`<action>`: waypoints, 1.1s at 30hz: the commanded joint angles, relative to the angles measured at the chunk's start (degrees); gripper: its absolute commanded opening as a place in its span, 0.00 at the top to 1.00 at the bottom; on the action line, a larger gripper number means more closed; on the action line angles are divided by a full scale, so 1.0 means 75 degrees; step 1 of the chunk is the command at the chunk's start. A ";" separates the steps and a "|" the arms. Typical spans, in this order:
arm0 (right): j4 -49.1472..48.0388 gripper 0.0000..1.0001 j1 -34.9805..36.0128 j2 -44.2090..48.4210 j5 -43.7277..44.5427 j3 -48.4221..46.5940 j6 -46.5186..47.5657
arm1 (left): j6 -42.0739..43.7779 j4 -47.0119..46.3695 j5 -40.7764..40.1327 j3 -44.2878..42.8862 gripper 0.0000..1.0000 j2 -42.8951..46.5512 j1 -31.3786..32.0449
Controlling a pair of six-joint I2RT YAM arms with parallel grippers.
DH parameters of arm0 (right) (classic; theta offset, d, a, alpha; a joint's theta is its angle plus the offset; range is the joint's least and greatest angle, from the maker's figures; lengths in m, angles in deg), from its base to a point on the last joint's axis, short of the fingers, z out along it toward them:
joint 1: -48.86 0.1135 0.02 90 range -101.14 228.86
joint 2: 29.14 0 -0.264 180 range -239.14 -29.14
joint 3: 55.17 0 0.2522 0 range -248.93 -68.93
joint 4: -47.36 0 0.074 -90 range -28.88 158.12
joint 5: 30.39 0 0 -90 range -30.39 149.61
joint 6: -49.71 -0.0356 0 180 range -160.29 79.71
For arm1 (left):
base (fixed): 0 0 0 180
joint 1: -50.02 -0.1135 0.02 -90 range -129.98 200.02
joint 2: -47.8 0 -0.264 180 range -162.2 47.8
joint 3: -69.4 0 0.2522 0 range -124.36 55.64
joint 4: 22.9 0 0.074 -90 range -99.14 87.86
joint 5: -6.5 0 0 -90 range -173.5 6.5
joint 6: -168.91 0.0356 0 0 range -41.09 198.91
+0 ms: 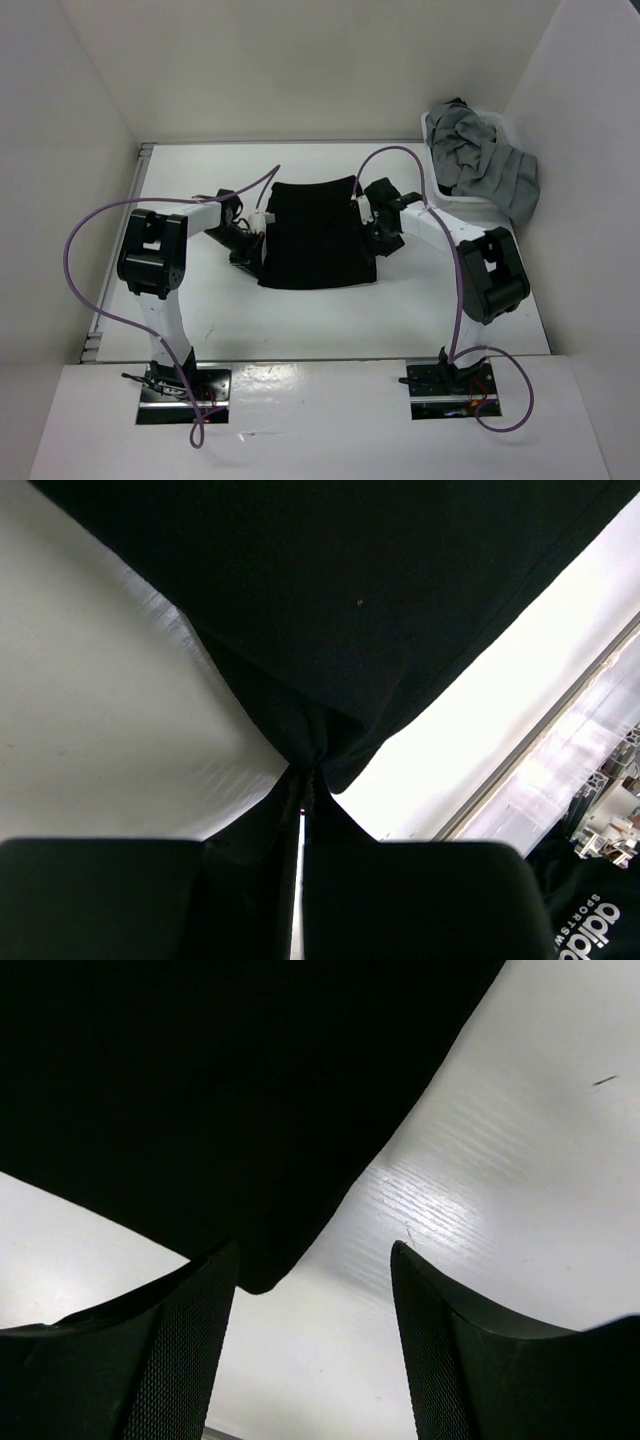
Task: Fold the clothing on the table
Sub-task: Flatten the skirt out
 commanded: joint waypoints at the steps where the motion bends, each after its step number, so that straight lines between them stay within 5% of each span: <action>1: 0.0214 0.33 0.0060 -0.0013 -0.0037 0.0198 0.0026 | 0.0249 -0.0009 0.0035 0.0154 1.00 0.0062 -0.0135; 24: 0.0424 0.39 0.0750 -0.1396 -0.1514 -0.0247 0.0401 | 0.0109 -0.0161 0.0341 0.0225 1.00 0.0062 -0.0640; 33: 0.0566 0.64 0.1079 -0.1396 -0.1362 -0.0176 0.0471 | 0.0179 -0.0091 0.0423 0.0225 1.00 0.0062 -0.0640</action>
